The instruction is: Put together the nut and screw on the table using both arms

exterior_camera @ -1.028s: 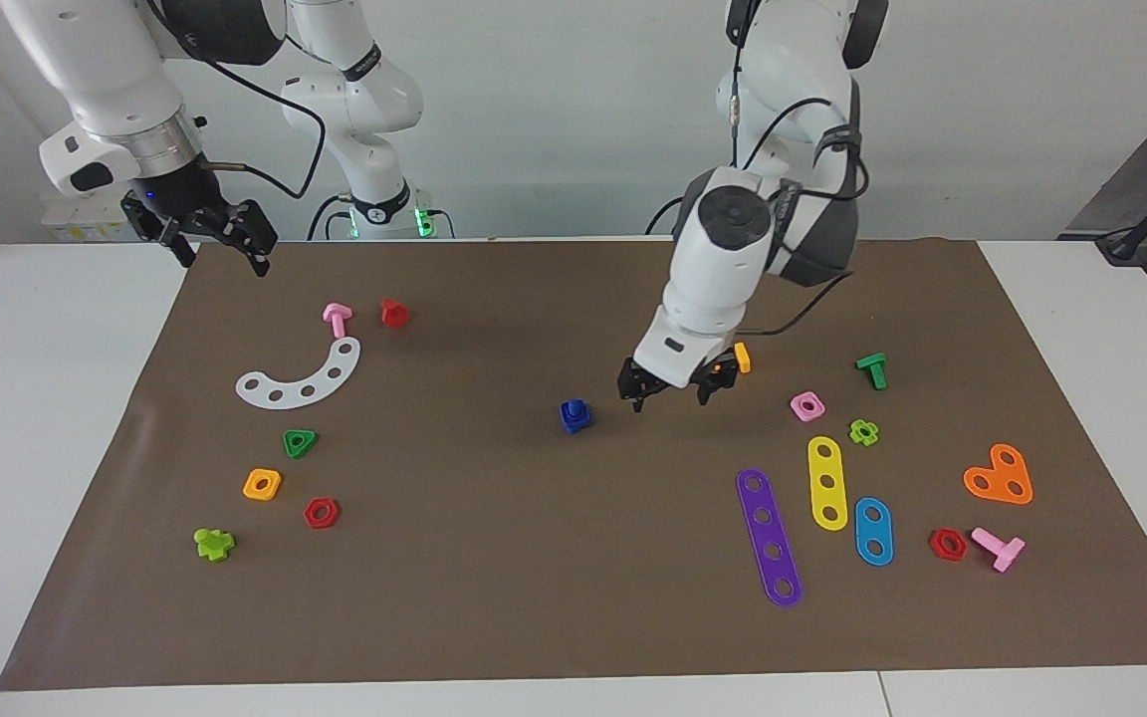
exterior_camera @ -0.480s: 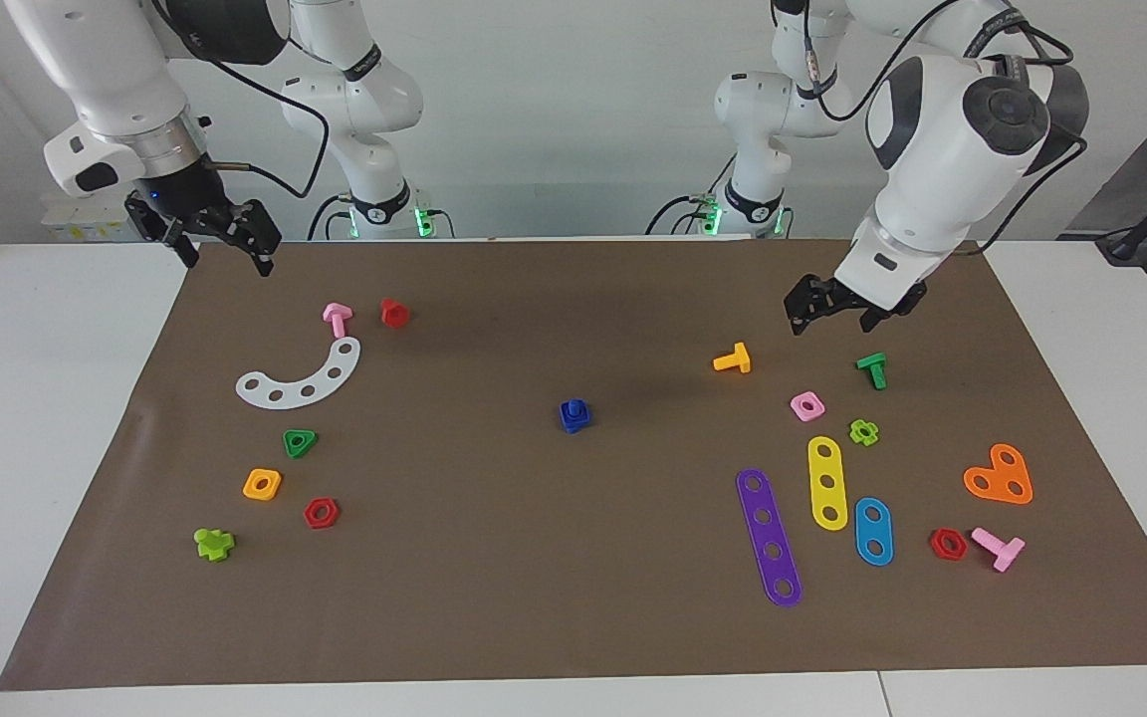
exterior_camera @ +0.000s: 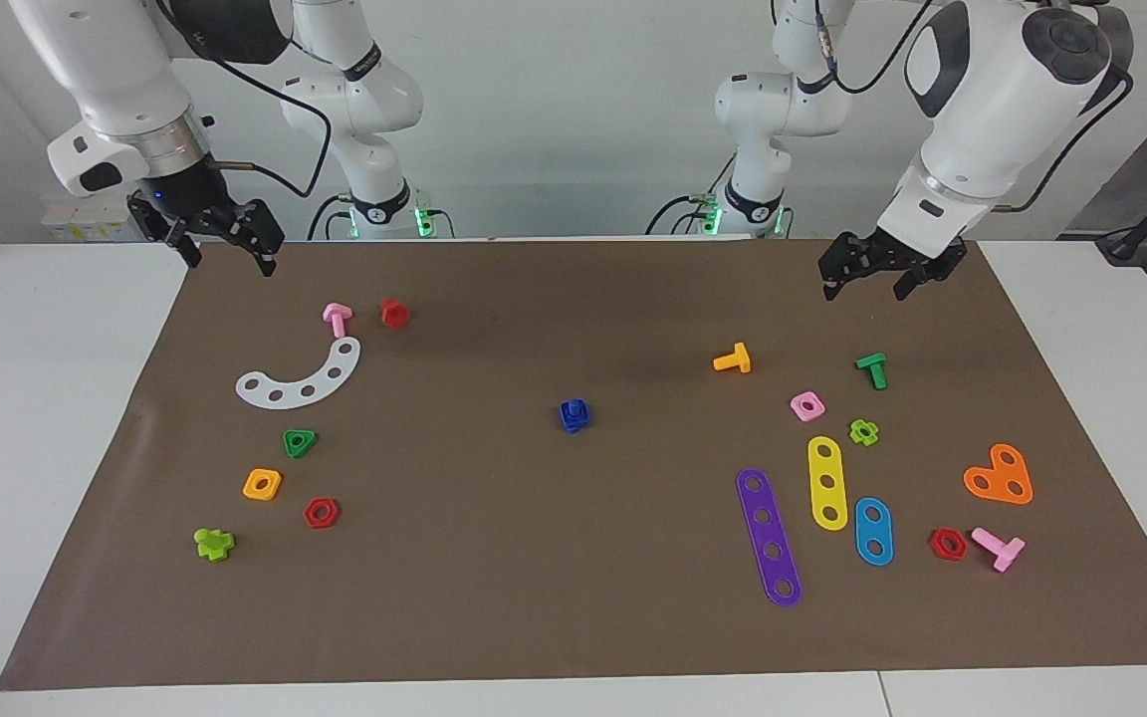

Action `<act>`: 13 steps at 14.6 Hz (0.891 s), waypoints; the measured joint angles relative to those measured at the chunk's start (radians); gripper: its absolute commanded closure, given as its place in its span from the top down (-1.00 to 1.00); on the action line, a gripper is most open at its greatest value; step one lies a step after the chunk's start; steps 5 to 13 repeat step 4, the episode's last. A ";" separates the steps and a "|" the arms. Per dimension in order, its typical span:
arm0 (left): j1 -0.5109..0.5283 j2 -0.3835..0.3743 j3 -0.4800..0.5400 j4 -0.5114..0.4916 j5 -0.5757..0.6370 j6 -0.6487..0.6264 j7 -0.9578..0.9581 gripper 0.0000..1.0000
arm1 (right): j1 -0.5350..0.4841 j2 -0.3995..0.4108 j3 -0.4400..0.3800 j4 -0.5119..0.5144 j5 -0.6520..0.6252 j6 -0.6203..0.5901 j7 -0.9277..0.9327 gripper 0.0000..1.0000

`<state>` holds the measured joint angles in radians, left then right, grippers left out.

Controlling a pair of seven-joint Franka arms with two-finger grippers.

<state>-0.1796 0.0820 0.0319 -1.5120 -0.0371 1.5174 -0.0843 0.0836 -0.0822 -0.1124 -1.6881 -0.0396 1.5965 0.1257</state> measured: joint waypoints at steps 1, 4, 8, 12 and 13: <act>0.003 -0.003 0.000 0.000 0.024 0.001 0.008 1.00 | 0.000 0.000 0.000 0.000 0.000 0.000 0.000 1.00; 0.014 -0.008 0.001 0.001 0.059 0.007 0.023 1.00 | 0.000 0.000 0.000 0.000 0.000 0.000 0.000 1.00; 0.014 -0.008 0.001 0.001 0.059 0.007 0.023 1.00 | 0.000 0.000 0.000 0.000 0.000 0.000 0.000 1.00; 0.014 -0.008 0.001 0.001 0.059 0.007 0.023 1.00 | 0.000 0.000 0.000 0.000 0.000 0.000 0.000 1.00; 0.014 -0.008 0.001 0.001 0.059 0.007 0.023 1.00 | 0.000 0.000 0.000 0.000 0.000 0.000 0.000 1.00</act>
